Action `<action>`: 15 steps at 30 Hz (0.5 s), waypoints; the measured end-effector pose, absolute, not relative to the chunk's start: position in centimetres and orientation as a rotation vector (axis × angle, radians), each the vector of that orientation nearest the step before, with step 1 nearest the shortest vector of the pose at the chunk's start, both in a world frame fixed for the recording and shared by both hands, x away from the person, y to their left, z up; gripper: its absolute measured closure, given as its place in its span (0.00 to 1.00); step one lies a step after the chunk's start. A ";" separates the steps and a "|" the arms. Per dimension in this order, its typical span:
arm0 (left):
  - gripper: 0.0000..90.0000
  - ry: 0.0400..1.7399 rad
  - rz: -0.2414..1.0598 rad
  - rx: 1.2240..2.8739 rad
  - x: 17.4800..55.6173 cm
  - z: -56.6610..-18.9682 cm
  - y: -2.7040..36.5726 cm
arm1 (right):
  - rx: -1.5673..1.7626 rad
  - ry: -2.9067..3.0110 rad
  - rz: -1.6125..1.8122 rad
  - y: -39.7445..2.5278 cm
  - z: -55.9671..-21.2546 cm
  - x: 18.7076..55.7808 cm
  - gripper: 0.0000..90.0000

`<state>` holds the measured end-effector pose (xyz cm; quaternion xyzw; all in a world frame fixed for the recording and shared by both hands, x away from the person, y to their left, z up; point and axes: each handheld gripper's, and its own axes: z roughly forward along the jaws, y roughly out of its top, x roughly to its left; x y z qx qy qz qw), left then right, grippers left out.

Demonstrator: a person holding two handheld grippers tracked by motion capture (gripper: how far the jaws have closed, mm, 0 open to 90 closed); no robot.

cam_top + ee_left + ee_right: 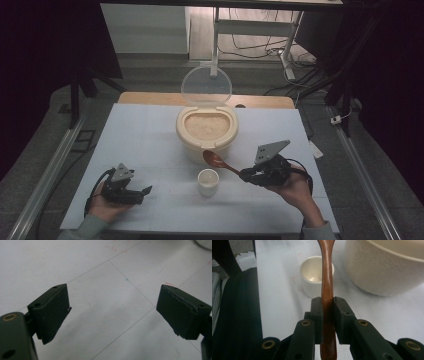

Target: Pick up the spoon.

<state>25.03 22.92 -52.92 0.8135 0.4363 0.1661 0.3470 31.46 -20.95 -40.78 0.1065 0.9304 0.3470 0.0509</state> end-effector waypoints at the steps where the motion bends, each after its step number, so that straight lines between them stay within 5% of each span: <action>1: 0.12 1.131 0.431 2.110 25.0 -52.9 22.9 | 0.327 2.834 1.057 -20.8 -40.8 31.4 0.87; 15: 0.12 1.128 0.432 2.112 25.0 -52.9 22.9 | 0.247 2.853 1.039 -18.7 -41.0 30.9 0.87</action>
